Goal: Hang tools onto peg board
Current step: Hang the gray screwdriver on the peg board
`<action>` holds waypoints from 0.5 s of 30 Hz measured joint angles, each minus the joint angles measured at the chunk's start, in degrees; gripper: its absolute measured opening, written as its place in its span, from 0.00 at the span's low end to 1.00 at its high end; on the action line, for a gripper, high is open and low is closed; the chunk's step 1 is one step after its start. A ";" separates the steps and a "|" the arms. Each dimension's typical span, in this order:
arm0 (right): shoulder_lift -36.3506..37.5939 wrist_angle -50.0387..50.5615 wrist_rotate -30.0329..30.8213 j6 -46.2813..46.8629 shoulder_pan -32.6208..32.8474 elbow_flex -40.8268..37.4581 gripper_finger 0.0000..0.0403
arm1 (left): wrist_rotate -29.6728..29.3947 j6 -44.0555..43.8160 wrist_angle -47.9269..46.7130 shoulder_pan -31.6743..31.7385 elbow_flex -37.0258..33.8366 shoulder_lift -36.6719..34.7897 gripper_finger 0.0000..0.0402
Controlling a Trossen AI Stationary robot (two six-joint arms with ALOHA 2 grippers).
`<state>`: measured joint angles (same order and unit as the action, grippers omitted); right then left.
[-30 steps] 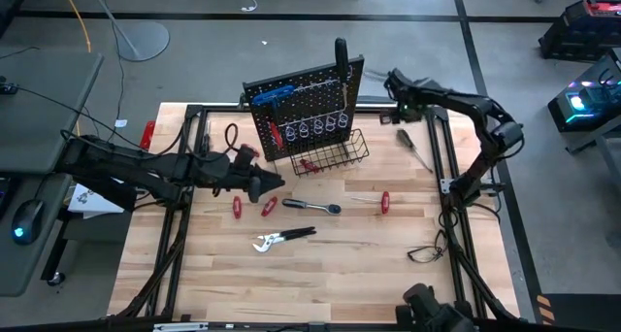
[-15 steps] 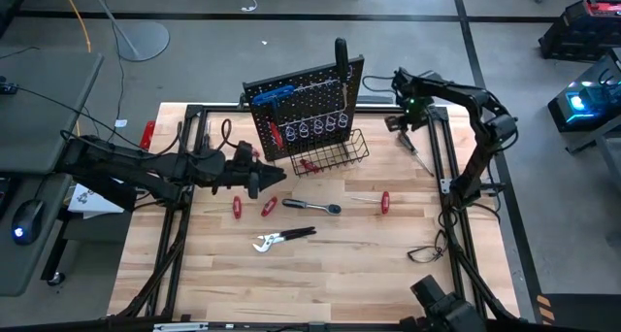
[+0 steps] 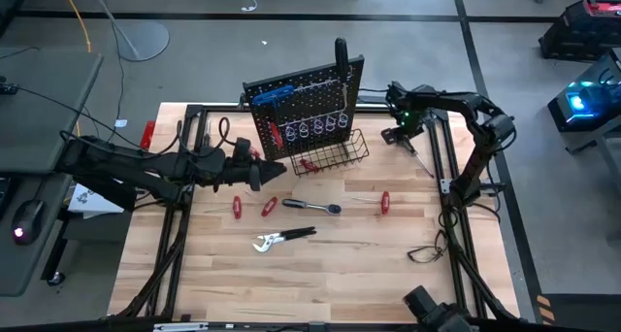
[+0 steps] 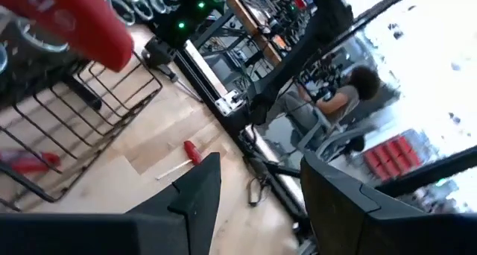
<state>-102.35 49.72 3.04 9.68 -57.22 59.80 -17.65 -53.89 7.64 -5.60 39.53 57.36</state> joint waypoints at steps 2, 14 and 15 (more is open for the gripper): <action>0.00 -1.09 0.18 0.28 0.62 -0.46 0.45 | 0.03 -2.29 0.06 -0.03 0.00 0.00 0.42; 7.27 -0.79 -3.22 2.94 9.60 -2.37 0.25 | 3.54 7.97 9.99 2.53 1.36 -0.22 0.42; 10.04 -0.74 -3.33 3.87 10.45 -2.27 0.25 | 4.24 9.00 9.78 2.91 2.15 -0.22 0.42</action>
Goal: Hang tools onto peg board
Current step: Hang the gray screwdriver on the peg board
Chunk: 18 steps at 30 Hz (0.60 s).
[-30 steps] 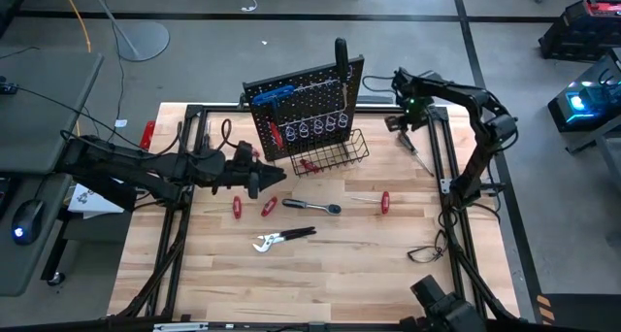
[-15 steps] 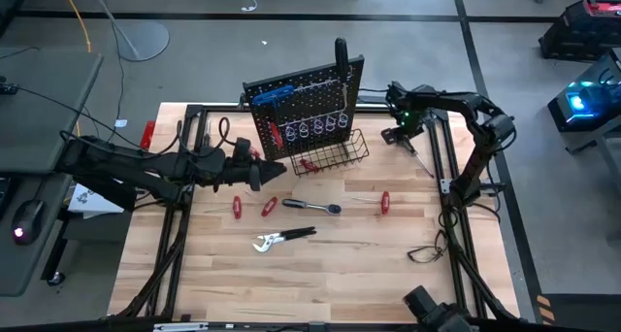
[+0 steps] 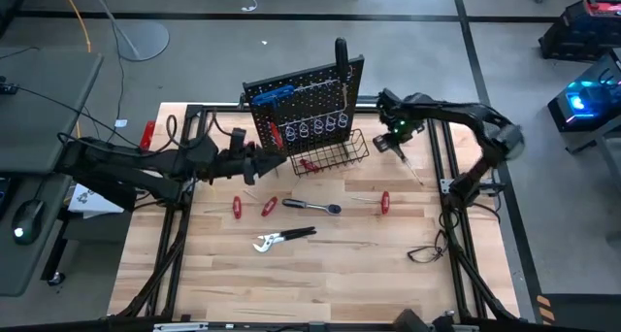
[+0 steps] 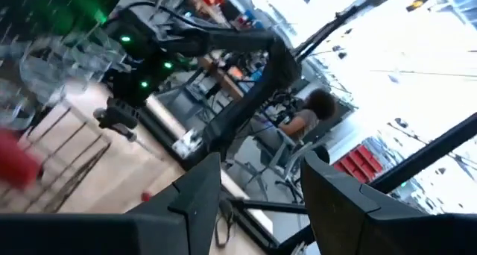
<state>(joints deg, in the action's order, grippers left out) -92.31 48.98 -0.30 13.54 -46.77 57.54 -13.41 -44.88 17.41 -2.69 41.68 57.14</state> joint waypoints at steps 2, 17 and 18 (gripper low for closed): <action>5.29 0.59 0.34 2.67 1.84 0.13 0.25 | 1.49 2.58 -1.80 0.74 1.79 -0.02 0.42; 43.41 -26.60 -4.68 26.73 26.87 0.15 0.25 | 4.35 24.02 -26.41 -0.11 19.12 1.21 0.45; 44.00 -31.99 -3.26 27.58 28.68 0.17 0.25 | 4.34 24.00 -26.04 0.22 20.74 1.89 0.46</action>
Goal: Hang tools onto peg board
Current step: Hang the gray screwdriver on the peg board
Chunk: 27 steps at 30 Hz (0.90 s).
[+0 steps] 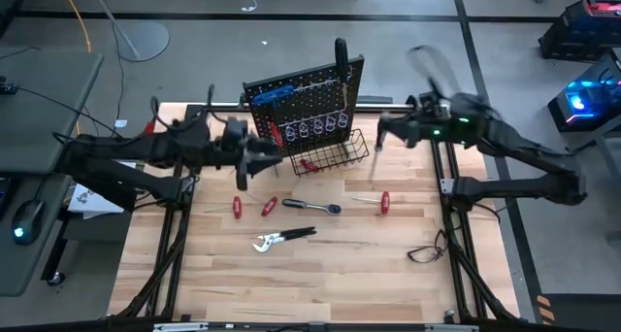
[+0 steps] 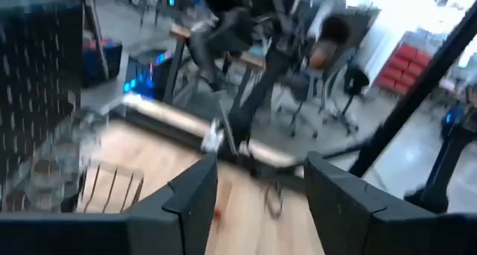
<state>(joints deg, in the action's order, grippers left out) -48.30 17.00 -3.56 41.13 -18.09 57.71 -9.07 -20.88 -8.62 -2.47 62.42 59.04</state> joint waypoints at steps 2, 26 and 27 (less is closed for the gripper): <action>0.18 -9.51 1.47 -0.14 3.09 0.02 0.25 | -0.11 0.12 0.12 0.46 3.38 1.78 0.49; -19.40 -19.06 -7.16 -26.60 15.26 15.09 0.25 | 5.02 -5.99 13.09 -0.25 21.53 26.56 0.61; -19.83 -17.52 -7.39 -27.31 15.26 15.55 0.25 | 5.02 -5.39 12.92 -0.23 21.83 27.20 0.61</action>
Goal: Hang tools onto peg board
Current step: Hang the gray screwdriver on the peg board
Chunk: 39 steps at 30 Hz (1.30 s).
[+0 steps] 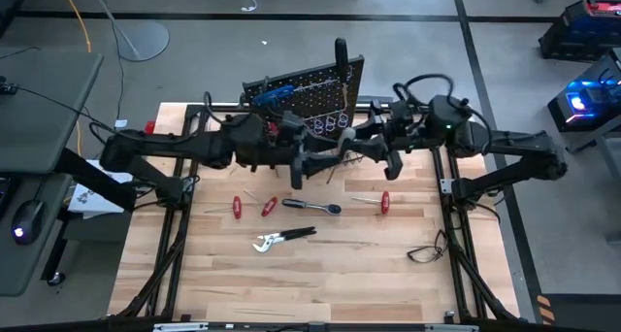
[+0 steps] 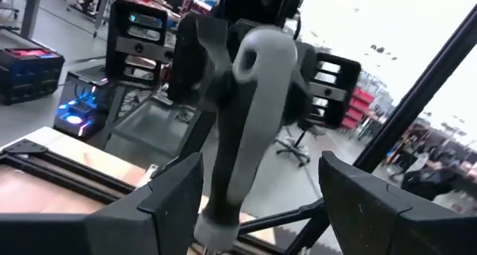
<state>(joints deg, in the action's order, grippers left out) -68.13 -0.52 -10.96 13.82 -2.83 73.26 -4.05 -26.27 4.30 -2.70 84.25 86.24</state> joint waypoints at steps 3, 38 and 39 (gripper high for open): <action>-0.36 0.34 -0.28 -0.82 -0.04 0.74 0.25 | 0.00 0.84 -0.43 0.00 0.44 1.52 0.61; 2.19 1.55 3.03 2.71 -0.73 0.63 0.73 | -5.93 9.62 -3.21 2.14 0.66 -0.73 0.15; 2.49 1.00 4.57 3.24 -0.90 0.64 0.73 | -6.26 9.36 -3.15 2.52 0.66 -1.32 0.15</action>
<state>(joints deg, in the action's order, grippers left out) -65.64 0.48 -6.38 17.06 -3.73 73.90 -10.32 -16.92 1.15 -0.18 84.90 84.91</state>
